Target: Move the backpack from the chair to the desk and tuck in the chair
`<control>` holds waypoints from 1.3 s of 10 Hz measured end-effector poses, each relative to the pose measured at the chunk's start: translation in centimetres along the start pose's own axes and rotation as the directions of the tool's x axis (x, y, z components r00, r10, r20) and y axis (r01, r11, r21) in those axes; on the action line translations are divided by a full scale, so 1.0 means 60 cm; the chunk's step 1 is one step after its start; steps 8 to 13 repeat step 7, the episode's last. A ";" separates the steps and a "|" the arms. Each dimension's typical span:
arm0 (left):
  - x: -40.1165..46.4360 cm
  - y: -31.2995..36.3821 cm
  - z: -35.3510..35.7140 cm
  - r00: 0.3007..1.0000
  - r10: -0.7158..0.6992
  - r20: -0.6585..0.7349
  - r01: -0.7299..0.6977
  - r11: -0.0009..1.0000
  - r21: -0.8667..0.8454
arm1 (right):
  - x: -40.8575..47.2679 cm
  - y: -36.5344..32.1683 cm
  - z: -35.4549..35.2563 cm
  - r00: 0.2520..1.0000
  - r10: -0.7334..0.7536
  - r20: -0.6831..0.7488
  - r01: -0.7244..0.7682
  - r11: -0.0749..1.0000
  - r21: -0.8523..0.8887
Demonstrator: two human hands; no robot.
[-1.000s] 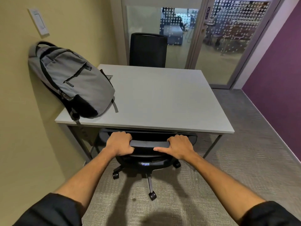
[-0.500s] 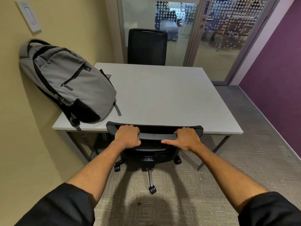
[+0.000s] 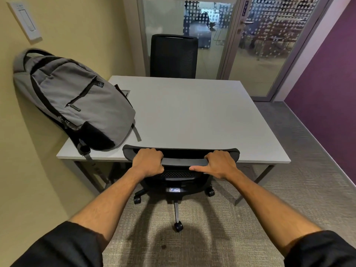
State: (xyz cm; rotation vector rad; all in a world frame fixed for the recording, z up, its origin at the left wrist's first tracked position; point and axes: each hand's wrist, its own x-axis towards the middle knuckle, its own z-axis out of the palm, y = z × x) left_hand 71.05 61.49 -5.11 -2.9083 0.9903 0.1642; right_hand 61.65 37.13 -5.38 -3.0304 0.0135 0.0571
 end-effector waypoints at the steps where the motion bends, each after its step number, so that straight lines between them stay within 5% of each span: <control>1: 0.000 0.001 0.001 1.000 -0.015 -0.010 0.015 1.000 0.009 | -0.001 0.000 -0.001 1.000 -0.016 -0.012 0.016 1.000 -0.014; 4: -0.022 0.018 -0.007 0.993 -0.121 0.014 0.122 0.991 -0.053 | -0.021 -0.012 -0.015 0.998 0.008 0.055 -0.011 0.999 0.040; 5: -0.035 0.027 -0.002 0.983 -0.180 0.028 0.179 0.983 0.047 | -0.033 -0.019 -0.021 0.994 0.031 0.102 -0.042 0.992 0.115; 6: -0.046 0.025 -0.010 0.984 -0.176 0.024 0.174 0.983 0.054 | -0.040 -0.026 -0.040 0.998 0.038 0.058 -0.044 0.993 0.113; 7: -0.066 0.026 -0.046 0.973 -0.144 -0.181 0.137 0.989 -0.052 | -0.051 -0.024 -0.078 0.987 -0.004 -0.161 0.008 1.000 0.023; 13: -0.066 0.026 -0.046 0.973 -0.144 -0.181 0.137 0.989 -0.052 | -0.051 -0.024 -0.078 0.987 -0.004 -0.161 0.008 1.000 0.023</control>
